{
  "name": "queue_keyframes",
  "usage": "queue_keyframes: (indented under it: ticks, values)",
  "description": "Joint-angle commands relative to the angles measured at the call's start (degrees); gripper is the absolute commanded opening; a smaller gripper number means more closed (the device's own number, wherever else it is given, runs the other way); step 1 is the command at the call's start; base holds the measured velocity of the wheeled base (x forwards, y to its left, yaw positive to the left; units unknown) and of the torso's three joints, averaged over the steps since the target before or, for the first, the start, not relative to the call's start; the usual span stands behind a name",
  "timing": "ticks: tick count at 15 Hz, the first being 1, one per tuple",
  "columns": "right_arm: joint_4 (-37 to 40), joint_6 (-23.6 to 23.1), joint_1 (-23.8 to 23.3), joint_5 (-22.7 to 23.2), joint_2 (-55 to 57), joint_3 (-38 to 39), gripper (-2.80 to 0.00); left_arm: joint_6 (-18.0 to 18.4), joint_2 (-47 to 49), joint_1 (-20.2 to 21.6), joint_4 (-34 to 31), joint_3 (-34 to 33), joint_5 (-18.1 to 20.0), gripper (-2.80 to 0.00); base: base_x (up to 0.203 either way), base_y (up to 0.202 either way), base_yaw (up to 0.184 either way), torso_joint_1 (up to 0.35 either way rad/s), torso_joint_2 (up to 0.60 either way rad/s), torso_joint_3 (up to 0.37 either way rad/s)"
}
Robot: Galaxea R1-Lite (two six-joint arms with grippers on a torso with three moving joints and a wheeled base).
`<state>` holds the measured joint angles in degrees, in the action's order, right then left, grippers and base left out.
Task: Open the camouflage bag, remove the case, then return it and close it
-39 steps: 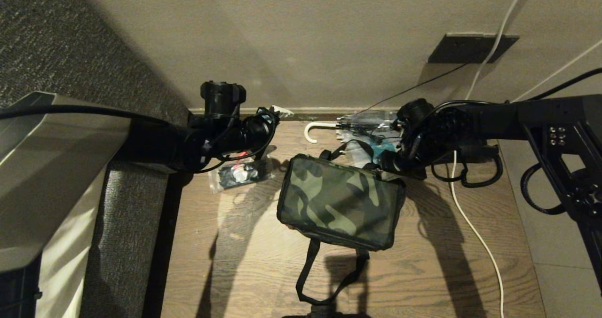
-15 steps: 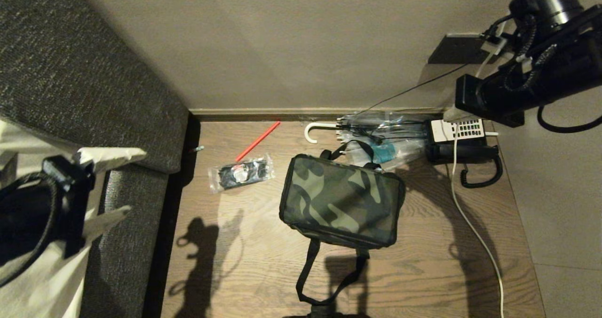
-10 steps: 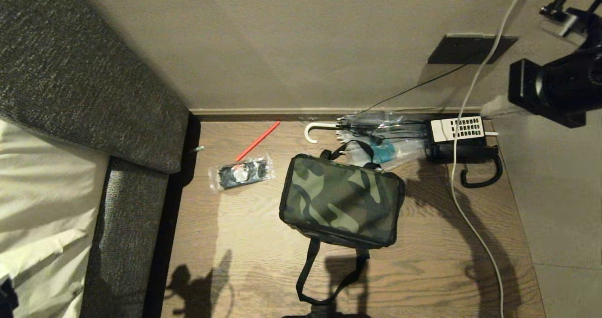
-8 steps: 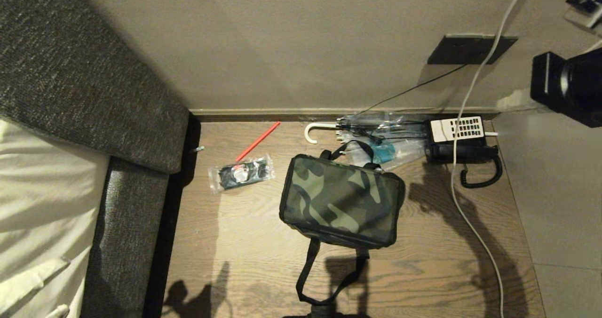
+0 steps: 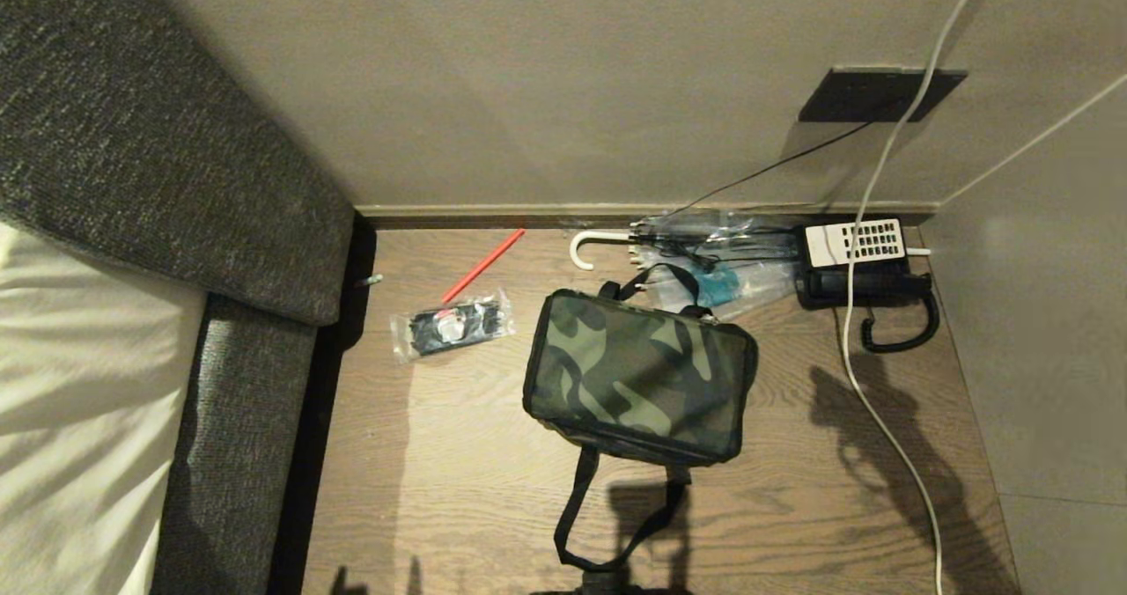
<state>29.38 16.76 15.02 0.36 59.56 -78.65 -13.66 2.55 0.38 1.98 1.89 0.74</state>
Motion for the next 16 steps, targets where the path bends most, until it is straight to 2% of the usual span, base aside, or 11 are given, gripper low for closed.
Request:
queue_keyframes:
  ticks: [1, 2, 3, 5, 14, 16]
  values:
    - [0.52, -2.66, 0.01, -0.84, -10.32, 5.22, -2.80, 13.39, -2.50, -0.09, 2.14, -1.75, -0.40, 0.00, 0.000, 0.000, 0.000, 0.000, 0.00, 0.000]
    - [0.46, -4.50, 0.01, -1.43, -13.26, 8.51, -2.80, 18.82, -2.48, -0.10, 1.83, -1.88, 0.01, 0.00, 0.000, 0.000, 0.000, 0.000, 0.00, 0.000]
    - [0.60, -6.03, 0.01, -1.73, -16.20, 11.90, -2.80, 20.13, -2.47, -0.11, 0.82, -1.94, 0.19, 0.00, 0.000, 0.000, 0.000, 0.000, 0.00, 0.000]
    - [0.28, -8.28, 0.01, -1.96, -21.40, 19.06, -2.80, 13.32, -2.50, -0.13, -3.29, -1.11, -0.29, 0.00, 0.000, 0.000, 0.000, 0.000, 0.00, 0.000]
    - [0.89, -9.06, -0.20, -2.62, -41.13, 38.93, -2.80, 14.19, -2.55, -0.11, -4.00, -0.92, -0.30, 0.00, 0.000, 0.000, 0.000, 0.000, 0.00, 0.000]
    - [1.10, -8.43, -2.26, -4.55, -43.19, 45.58, -2.80, 14.19, -2.55, -0.11, -4.00, -0.92, -0.30, 0.00, 0.000, 0.000, 0.000, 0.000, 0.00, 0.000]
